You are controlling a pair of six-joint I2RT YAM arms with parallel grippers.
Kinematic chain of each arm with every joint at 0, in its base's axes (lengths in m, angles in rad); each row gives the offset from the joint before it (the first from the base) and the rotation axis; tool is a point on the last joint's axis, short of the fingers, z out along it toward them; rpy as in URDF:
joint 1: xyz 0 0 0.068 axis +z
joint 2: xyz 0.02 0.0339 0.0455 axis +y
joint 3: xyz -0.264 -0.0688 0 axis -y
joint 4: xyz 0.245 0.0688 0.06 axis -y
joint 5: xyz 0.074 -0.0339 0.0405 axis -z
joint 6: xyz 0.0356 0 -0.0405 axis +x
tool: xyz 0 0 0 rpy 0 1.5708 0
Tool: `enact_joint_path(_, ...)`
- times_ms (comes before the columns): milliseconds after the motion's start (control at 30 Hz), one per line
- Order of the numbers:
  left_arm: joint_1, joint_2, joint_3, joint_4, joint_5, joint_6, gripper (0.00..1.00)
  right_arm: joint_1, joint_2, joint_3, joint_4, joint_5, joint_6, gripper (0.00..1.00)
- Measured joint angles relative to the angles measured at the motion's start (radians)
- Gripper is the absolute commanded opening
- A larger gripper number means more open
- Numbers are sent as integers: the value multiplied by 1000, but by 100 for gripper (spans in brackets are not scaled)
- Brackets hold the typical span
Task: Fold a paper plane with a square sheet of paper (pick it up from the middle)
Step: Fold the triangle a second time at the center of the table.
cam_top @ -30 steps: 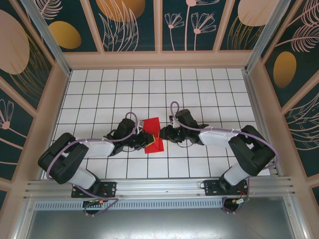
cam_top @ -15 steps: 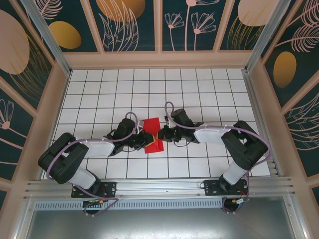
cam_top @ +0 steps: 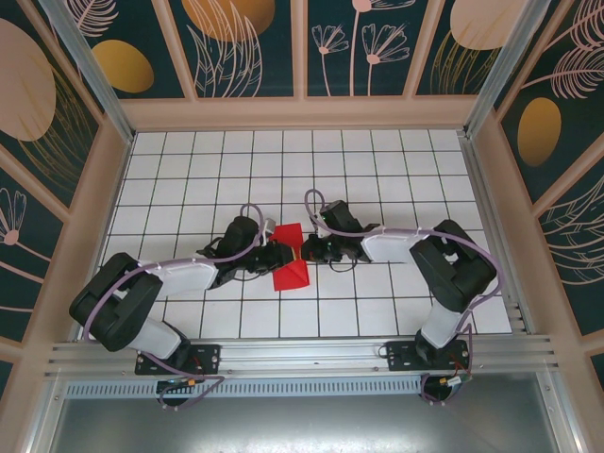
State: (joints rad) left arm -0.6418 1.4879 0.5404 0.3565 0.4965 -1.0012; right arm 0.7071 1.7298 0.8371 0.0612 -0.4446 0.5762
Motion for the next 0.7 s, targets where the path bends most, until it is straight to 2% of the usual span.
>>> enact_joint_path(700,0,119,50,-12,1,29,17,-5,40,40,-45,25,-55,3)
